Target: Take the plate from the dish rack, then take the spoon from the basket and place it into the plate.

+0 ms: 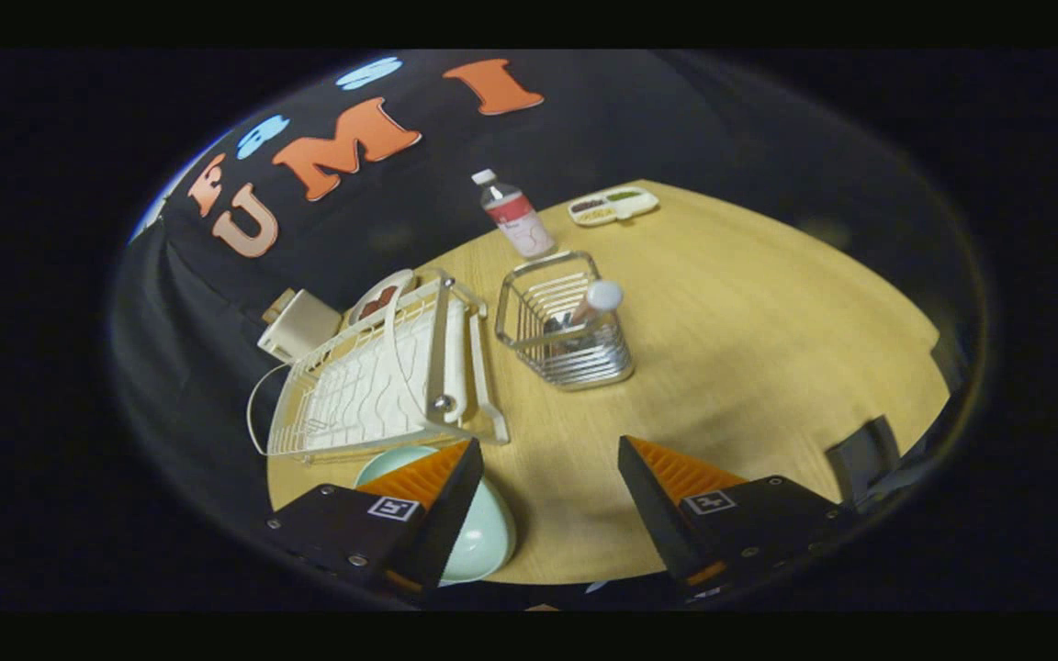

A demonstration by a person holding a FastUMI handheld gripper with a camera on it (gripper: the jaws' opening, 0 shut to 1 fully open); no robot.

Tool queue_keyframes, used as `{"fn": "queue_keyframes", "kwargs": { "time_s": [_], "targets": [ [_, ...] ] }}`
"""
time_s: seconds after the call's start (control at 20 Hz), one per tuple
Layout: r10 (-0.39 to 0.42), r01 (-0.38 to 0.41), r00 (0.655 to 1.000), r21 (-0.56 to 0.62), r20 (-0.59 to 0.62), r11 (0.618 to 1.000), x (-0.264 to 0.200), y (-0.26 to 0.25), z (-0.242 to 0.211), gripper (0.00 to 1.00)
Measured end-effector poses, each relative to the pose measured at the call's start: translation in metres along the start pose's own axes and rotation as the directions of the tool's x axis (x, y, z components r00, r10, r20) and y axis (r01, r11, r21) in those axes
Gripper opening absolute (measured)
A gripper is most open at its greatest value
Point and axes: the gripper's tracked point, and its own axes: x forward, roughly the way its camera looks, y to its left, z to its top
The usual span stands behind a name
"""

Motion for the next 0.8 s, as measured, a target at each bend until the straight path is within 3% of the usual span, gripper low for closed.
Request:
{"fn": "queue_keyframes", "kwargs": {
  "time_s": [0.1, 0.35, 0.55, 0.65, 0.7, 0.8],
  "targets": [
    [-0.056, 0.059, 0.997, -0.063, 0.047, 0.996, 0.002, -0.013, 0.015, 0.89],
    [-0.082, 0.112, 0.969, -0.118, 0.231, 0.987, 0.011, -0.021, 0.063, 0.89],
    [-0.075, 0.119, 0.951, -0.132, 0.300, 0.984, 0.019, -0.016, 0.077, 0.77],
    [-0.079, 0.132, 0.948, -0.154, 0.310, 0.979, 0.025, -0.013, 0.078, 0.66],
    [-0.085, 0.141, 0.945, -0.160, 0.316, 0.977, 0.027, -0.011, 0.079, 0.51],
    [-0.101, 0.163, 0.937, -0.162, 0.335, 0.973, 0.025, -0.010, 0.083, 0.37]
  ]
}}
